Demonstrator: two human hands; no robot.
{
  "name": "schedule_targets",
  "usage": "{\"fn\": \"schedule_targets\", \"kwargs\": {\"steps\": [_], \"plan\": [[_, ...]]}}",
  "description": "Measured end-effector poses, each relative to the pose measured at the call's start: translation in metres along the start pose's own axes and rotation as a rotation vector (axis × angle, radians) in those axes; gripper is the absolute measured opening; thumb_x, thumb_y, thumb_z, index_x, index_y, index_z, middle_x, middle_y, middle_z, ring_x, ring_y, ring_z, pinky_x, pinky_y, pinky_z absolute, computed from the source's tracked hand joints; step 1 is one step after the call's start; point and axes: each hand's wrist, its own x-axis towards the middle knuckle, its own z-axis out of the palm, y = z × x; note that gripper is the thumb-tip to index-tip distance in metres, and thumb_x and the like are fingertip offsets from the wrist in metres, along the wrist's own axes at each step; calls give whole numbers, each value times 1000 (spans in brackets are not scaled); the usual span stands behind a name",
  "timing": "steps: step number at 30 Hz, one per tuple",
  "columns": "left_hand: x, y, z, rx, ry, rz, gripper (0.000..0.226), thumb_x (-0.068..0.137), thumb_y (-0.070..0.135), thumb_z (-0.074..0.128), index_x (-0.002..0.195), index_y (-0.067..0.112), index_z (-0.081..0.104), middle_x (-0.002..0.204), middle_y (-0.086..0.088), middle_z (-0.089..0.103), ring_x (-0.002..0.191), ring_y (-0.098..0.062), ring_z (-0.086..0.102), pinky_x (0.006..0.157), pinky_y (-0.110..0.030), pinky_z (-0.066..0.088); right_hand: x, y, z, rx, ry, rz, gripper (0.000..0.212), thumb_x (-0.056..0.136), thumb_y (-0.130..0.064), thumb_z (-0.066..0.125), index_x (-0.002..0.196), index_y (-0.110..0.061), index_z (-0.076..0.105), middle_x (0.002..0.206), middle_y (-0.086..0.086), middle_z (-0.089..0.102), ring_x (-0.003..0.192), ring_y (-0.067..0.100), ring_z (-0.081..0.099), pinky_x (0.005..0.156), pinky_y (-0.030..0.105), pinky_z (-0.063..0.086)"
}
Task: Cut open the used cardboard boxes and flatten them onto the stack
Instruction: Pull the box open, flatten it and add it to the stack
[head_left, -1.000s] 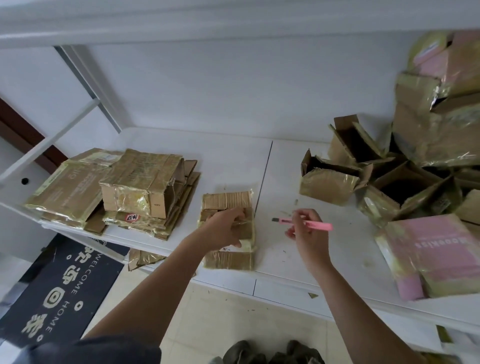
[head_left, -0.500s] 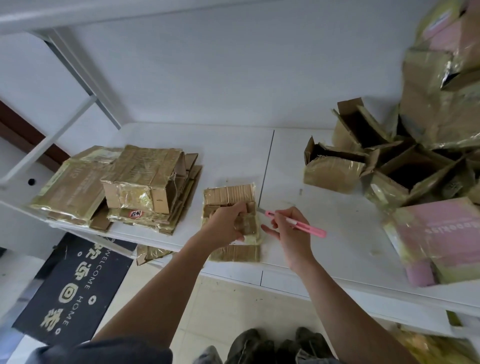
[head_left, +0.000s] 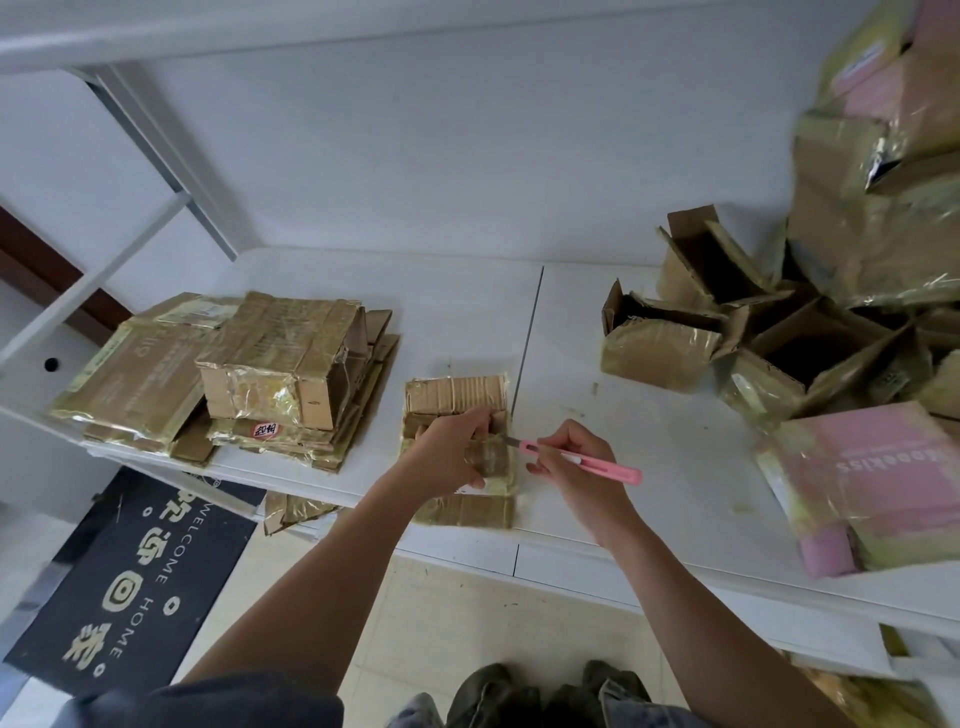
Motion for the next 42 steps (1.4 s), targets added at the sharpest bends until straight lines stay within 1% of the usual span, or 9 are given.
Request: {"fn": "schedule_targets", "kwargs": {"steps": [5, 14, 18, 23, 26, 30, 35, 39, 42], "plan": [[0, 2, 0, 72, -2, 11, 51, 68, 12, 86, 97, 22, 45, 93, 3, 60, 85, -19, 54, 76, -37, 45, -7, -2, 1, 99, 14, -7, 18, 93, 4, 58, 76, 3, 52, 88, 28, 62, 99, 25, 72, 81, 37, 61], [0, 3, -4, 40, 14, 4, 47, 70, 6, 83, 93, 20, 45, 91, 1, 60, 86, -22, 57, 76, -40, 51, -12, -9, -3, 230, 215, -132, 14, 96, -2, 57, 83, -4, 53, 86, 9, 61, 84, 13, 68, 76, 34, 60], [-1, -1, -2, 240, 38, 121, 43, 83, -9, 59, 116, 18, 55, 128, 2, 58, 128, -20, 46, 114, -44, 23, -1, 3, -31, -825, 234, -364, 7, 94, -5, 56, 97, -9, 62, 90, 2, 59, 86, 21, 57, 64, 32, 47], [-4, -13, -6, 277, 97, 148, 80, 79, -20, 41, 134, 36, 54, 158, 10, 29, 148, -7, 14, 119, -45, -2, 9, 3, -52, -1523, -116, -94, 48, 91, -12, 58, 136, -25, 51, 133, -1, 50, 122, 19, 46, 98, 28, 42], [-6, -16, -1, -90, 264, 71, 82, 78, -19, 42, 141, 33, 48, 150, 6, 42, 138, -11, 39, 109, -25, 31, 7, -18, -36, -1172, 129, -178, 41, 93, -3, 53, 130, -19, 58, 120, 5, 58, 112, 23, 54, 86, 34, 53], [-5, -15, 1, -220, 423, -20, 51, 90, -3, 52, 137, 17, 53, 141, -2, 53, 132, -17, 47, 102, -16, 29, 19, -55, -3, -946, 199, -703, 34, 81, 11, 56, 107, -6, 68, 102, 8, 62, 96, 22, 57, 71, 28, 52], [0, -9, 3, -188, 422, -93, 35, 95, 14, 57, 129, 9, 61, 136, -6, 57, 127, -19, 51, 103, -17, 29, 30, -45, 22, -957, -89, -279, 41, 99, -11, 50, 140, -6, 51, 138, 8, 56, 126, 23, 54, 103, 32, 46], [9, -8, 5, -198, 441, -229, 37, 89, 29, 67, 119, 9, 64, 118, -7, 60, 105, -20, 57, 83, -19, 37, 21, -34, 35, -744, -128, -181, 49, 97, -8, 57, 144, -8, 46, 136, 7, 60, 118, 18, 59, 85, -4, 35], [16, 0, 7, -180, 429, -331, 44, 79, 34, 77, 111, 8, 62, 105, -1, 52, 87, -17, 53, 73, -25, 44, 17, -29, 41, -707, -138, -131, 47, 97, -10, 58, 144, -10, 48, 126, 6, 65, 114, 17, 61, 80, -3, 37]]}}
